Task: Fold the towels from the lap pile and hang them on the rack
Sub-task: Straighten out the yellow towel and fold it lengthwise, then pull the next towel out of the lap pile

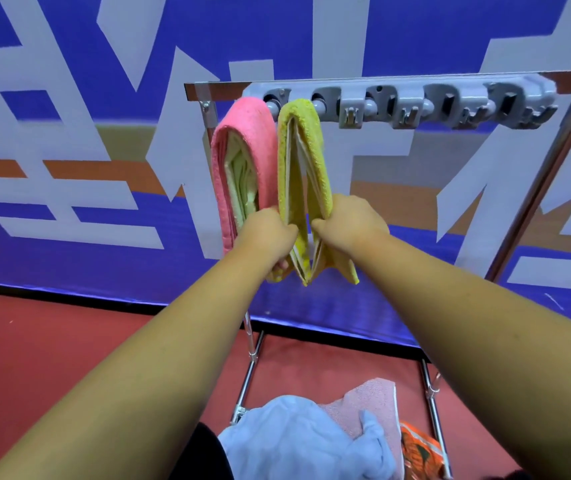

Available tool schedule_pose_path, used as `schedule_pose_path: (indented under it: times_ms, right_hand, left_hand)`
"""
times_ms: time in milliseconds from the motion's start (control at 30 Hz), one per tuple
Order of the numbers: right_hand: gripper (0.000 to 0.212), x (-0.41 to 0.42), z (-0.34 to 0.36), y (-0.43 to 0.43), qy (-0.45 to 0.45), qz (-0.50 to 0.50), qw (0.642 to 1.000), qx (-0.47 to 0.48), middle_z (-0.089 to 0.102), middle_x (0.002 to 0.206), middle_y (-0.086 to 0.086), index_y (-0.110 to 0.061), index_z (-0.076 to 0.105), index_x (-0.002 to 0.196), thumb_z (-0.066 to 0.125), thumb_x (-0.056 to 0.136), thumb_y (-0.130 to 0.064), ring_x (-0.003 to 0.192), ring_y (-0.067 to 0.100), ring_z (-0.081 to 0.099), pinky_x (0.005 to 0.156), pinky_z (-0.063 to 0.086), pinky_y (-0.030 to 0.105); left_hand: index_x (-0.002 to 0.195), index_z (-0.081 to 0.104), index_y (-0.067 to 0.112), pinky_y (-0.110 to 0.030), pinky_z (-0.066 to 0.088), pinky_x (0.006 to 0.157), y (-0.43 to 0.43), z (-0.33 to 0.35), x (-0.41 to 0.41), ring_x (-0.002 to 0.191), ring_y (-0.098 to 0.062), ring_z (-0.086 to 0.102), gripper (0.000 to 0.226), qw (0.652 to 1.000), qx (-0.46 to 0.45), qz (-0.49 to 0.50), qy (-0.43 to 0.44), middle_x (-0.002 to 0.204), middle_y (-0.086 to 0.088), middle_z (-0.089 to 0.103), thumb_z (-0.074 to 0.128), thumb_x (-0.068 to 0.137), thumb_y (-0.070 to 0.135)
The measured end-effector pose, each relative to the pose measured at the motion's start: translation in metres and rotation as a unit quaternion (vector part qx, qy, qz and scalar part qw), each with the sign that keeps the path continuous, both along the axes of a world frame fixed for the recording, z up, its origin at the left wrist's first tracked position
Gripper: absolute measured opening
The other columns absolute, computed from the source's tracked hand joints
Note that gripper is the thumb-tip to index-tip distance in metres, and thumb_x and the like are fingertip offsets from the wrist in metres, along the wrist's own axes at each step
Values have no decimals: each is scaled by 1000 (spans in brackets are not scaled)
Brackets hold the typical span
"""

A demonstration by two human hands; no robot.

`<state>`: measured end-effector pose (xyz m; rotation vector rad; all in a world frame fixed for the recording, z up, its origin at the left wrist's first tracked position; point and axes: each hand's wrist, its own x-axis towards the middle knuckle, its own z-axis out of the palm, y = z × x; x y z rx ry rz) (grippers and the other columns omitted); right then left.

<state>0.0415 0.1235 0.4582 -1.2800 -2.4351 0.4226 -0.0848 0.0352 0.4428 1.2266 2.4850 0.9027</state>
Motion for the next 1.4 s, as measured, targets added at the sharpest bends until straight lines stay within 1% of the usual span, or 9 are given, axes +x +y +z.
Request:
schedule_pose_path:
  times_ms: [167, 233, 333, 500, 700, 900, 1067, 1233, 1400]
  right_hand:
    - [18, -4, -36, 3, -29, 74, 995, -68, 77, 82, 4, -19, 70, 90, 59, 82, -32, 70, 20, 70, 69, 58, 32]
    - [19, -5, -46, 2, -32, 85, 993, -78, 75, 74, 3, -19, 69, 90, 57, 77, -26, 59, 17, 67, 66, 60, 33]
    - [24, -6, -60, 3, -24, 94, 990, -102, 70, 66, 4, -20, 66, 95, 53, 75, -25, 65, 23, 73, 65, 63, 37]
    - [25, -4, -76, 5, -36, 103, 988, -113, 73, 99, 6, -17, 56, 110, 65, 88, -21, 91, 29, 68, 73, 52, 33]
    - [59, 10, -96, 11, -71, 78, 983, -148, 69, 125, 11, -14, 51, 144, 73, 91, -26, 113, 31, 65, 91, 55, 42]
    - [38, 26, -136, 14, -49, 40, 978, -200, 70, 107, 12, -11, 55, 123, 71, 91, -24, 93, 31, 69, 77, 54, 40]
    - [54, 38, -201, 17, -34, 1, 963, -269, 69, 104, 14, -8, 52, 144, 66, 93, -20, 95, 37, 70, 78, 57, 44]
    - [24, 46, -284, 20, -52, -30, 927, -370, 78, 94, 24, 3, 73, 105, 59, 93, -12, 88, 41, 78, 74, 64, 46]
    - [26, 64, -382, 9, -111, -48, 882, -456, 79, 95, 21, 2, 74, 99, 55, 91, -14, 88, 35, 80, 64, 60, 40]
  left_hand:
    - [119, 53, 14, -63, 63, 58, 11, -40, -11, 60, -41, 76, 25, 989, 30, -60, -134, 67, -21, 75, 54, 103, 33]
    - [125, 51, 15, -58, 64, 57, 18, -53, -15, 61, -38, 77, 27, 986, 36, -55, -156, 72, -21, 76, 55, 104, 30]
    - [131, 51, 9, -43, 64, 51, 23, -66, -20, 60, -32, 78, 29, 984, 35, -39, -170, 78, -23, 76, 56, 105, 22]
    - [122, 64, 4, -55, 67, 73, 21, -89, -27, 68, -31, 80, 24, 985, -14, -37, -166, 86, -20, 78, 61, 105, 21]
    - [119, 61, 7, -53, 66, 77, 8, -112, -23, 72, -30, 80, 20, 988, -69, -42, -133, 93, -16, 78, 59, 107, 22]
    - [115, 62, -3, -40, 64, 66, 6, -157, -13, 70, -36, 78, 25, 978, -143, -43, -143, 69, -18, 76, 57, 106, 20]
    - [97, 64, 4, -15, 40, 36, 6, -207, 10, 60, -35, 68, 16, 954, -227, -88, -175, 86, -28, 77, 53, 105, 12]
    - [88, 68, 8, -35, 59, 62, 8, -287, 24, 92, -43, 78, 13, 930, -276, -98, -221, 95, -24, 78, 59, 97, 10]
    - [92, 61, 10, -33, 55, 65, 2, -361, 41, 80, -29, 74, 12, 898, -336, -110, -262, 105, -9, 76, 54, 102, 12]
